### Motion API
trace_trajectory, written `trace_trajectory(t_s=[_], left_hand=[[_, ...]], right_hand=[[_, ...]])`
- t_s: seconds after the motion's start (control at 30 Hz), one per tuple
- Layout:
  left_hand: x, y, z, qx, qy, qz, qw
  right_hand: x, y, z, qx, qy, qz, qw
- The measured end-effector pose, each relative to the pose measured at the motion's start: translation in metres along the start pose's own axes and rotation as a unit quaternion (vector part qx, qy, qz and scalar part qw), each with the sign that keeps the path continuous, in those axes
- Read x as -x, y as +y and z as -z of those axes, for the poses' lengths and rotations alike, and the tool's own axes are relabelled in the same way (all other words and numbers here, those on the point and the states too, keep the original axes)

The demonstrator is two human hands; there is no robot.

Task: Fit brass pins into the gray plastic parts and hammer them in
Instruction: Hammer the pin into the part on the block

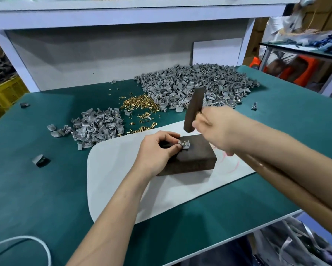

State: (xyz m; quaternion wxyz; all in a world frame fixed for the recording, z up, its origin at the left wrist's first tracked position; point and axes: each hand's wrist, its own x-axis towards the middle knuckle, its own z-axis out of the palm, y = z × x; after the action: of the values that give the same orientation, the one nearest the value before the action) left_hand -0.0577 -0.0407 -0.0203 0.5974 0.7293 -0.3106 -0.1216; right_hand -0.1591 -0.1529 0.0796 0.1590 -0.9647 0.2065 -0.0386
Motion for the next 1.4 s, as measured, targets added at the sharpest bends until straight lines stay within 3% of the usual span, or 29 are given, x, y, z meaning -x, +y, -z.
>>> trace_trajectory(t_s=[0.1,0.33,0.4,0.43,0.47,0.53,0.63,0.83,0.9,1.0,1.07,1.13,1.23,1.3,1.33,1.4], left_hand=[[-0.001,0.0,0.0,0.02,-0.01,-0.001,1.0],[-0.001,0.0,0.0,0.03,-0.013,0.0,0.999],[0.0,0.0,-0.001,0.028,-0.011,0.008,1.0],[0.0,-0.001,-0.001,0.036,-0.008,0.015,0.999],[0.0,-0.001,-0.001,0.051,-0.006,0.025,0.998],[0.001,0.0,-0.001,0.076,-0.006,0.044,0.996],[0.002,0.0,-0.001,0.078,-0.006,0.057,0.995],[0.004,0.001,0.0,0.069,-0.015,0.057,0.996],[0.002,0.001,-0.001,0.062,-0.011,0.058,0.996],[0.002,-0.001,-0.001,0.046,0.012,0.044,0.998],[0.003,0.001,-0.002,0.019,0.041,0.013,0.999],[0.004,0.002,-0.003,-0.026,0.072,-0.034,0.996],[0.005,0.003,-0.003,-0.071,0.098,-0.081,0.989],[0.005,0.004,-0.003,-0.067,0.094,-0.084,0.99],[0.005,0.005,-0.003,-0.065,0.092,-0.082,0.99],[0.006,0.006,-0.003,-0.071,0.092,-0.079,0.99]], right_hand=[[-0.001,-0.004,0.0,-0.025,-0.013,0.001,1.0],[-0.004,-0.006,0.001,0.036,-0.052,0.028,0.998],[-0.011,0.001,0.002,-0.056,-0.063,0.033,0.996],[-0.019,0.008,0.005,-0.179,-0.063,0.03,0.981],[-0.028,0.017,0.008,-0.307,-0.053,0.023,0.95],[-0.047,0.036,0.009,-0.528,-0.057,-0.013,0.847],[-0.065,0.061,-0.01,-0.695,-0.119,-0.048,0.708],[-0.069,0.099,-0.059,-0.822,-0.105,-0.074,0.554],[-0.073,0.106,-0.062,-0.834,-0.118,-0.074,0.534],[-0.077,0.105,-0.061,-0.811,-0.115,-0.079,0.568],[-0.079,0.1,-0.063,-0.774,-0.09,-0.111,0.617],[-0.081,0.094,-0.067,-0.71,-0.016,-0.149,0.688],[-0.083,0.095,-0.073,-0.545,0.112,-0.174,0.812],[-0.083,0.1,-0.074,-0.377,0.158,-0.18,0.895],[-0.084,0.102,-0.073,-0.282,0.165,-0.182,0.927],[-0.085,0.104,-0.072,-0.159,0.154,-0.189,0.957]])
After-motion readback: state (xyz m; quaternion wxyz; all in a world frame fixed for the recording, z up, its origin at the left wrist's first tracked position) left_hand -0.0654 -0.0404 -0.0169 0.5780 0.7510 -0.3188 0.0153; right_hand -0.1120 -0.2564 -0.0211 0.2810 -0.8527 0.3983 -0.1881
